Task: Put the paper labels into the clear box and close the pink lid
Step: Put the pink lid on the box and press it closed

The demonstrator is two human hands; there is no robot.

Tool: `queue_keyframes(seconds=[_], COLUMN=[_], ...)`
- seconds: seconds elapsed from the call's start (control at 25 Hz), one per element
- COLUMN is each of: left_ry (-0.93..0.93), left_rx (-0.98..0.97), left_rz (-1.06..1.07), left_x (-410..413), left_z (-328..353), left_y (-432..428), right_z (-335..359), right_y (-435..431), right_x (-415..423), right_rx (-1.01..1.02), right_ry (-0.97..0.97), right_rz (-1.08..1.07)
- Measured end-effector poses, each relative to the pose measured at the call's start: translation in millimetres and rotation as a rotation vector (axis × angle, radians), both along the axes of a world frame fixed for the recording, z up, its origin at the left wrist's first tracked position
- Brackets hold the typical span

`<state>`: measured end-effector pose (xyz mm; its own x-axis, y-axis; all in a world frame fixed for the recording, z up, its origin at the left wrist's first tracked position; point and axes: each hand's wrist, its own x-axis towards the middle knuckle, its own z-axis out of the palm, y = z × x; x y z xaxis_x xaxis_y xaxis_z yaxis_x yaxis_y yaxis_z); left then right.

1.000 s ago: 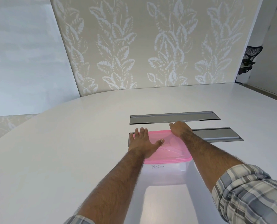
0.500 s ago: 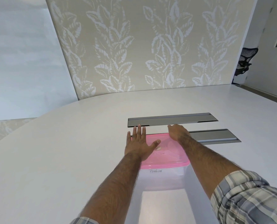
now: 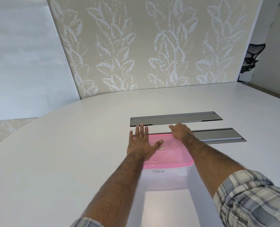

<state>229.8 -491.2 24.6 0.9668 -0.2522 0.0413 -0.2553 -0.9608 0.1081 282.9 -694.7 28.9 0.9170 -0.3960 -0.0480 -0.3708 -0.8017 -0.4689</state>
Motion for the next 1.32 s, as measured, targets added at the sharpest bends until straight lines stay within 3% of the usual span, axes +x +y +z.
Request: queue_keyframes(seconds=[0.52, 0.8, 1.12, 1.32], left_ry=[0.003, 0.022, 0.041, 0.1], left_rx=[0.003, 0.001, -0.034, -0.052], left_rz=[0.003, -0.002, -0.018, -0.02], left_x=[3.0, 4.4, 3.4, 0.5], left_z=[-3.6, -5.1, -2.1, 8.9], left_y=[-0.5, -0.3, 1.1, 1.2], right_z=[-2.3, 2.0, 2.1, 6.2], right_y=[-0.9, 12.1, 43.9, 50.0], right_x=[-0.6, -16.3, -58.5, -78.6], right_rx=[-0.03, -0.231, -0.399, -0.357], right_ry=[-0.009, -0.146, -0.107, -0.007], right_rz=[0.027, 0.053, 0.197, 0.224])
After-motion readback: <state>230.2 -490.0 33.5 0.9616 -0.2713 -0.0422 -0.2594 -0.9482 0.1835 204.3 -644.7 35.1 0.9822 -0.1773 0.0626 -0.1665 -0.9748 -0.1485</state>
